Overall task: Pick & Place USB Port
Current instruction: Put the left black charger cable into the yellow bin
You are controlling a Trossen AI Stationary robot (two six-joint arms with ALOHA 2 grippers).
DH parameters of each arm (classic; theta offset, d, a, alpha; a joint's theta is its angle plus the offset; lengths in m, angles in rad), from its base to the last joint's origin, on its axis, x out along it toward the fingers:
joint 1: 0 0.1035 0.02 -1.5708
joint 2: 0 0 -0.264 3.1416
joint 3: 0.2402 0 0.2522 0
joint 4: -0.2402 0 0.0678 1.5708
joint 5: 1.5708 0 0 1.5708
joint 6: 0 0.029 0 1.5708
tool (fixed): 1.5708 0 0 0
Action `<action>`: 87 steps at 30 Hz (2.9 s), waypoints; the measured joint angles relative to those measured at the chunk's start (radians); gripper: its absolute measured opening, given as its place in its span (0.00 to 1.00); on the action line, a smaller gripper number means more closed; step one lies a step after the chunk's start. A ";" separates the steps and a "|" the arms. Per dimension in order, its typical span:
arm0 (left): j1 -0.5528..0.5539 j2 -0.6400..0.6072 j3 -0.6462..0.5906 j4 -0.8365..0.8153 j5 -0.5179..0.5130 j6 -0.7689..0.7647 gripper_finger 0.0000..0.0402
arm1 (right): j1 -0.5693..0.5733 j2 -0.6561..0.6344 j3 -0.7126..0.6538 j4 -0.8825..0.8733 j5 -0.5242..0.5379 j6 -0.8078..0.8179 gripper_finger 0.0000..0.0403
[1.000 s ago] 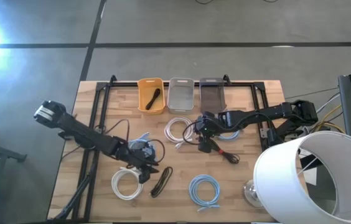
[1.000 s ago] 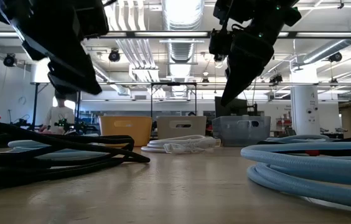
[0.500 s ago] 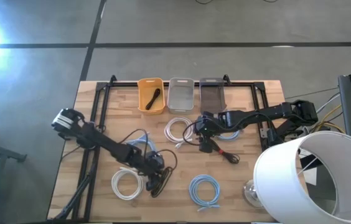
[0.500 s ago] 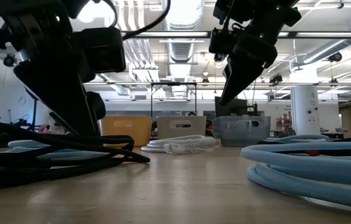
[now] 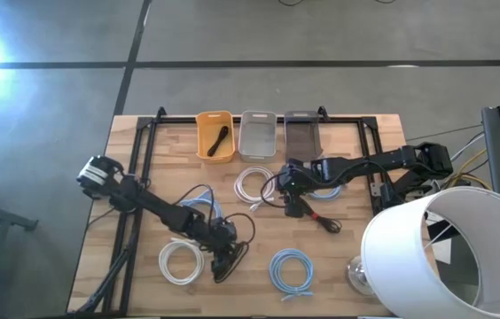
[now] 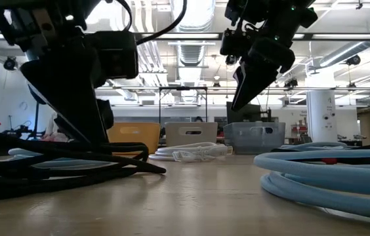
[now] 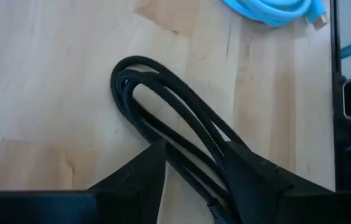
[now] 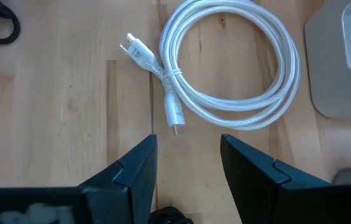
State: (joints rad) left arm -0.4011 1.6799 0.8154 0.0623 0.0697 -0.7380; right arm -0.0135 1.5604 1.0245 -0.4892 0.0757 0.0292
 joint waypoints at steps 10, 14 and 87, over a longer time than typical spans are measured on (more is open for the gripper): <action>0.000 0.055 0.003 0.087 0.020 -0.096 0.42 | 0.000 0.000 0.000 0.000 0.000 -0.007 0.43; 0.001 0.073 0.003 0.106 0.022 -0.067 0.42 | 0.000 0.000 0.000 0.000 0.000 -0.007 0.43; 0.977 -0.039 0.101 -0.188 -0.549 0.356 0.16 | 0.000 -0.001 -0.013 -0.078 0.001 0.030 0.43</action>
State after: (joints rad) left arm 0.5758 1.6409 0.9162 -0.1253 -0.4797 -0.3820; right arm -0.0132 1.5593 1.0114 -0.5677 0.0762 0.0589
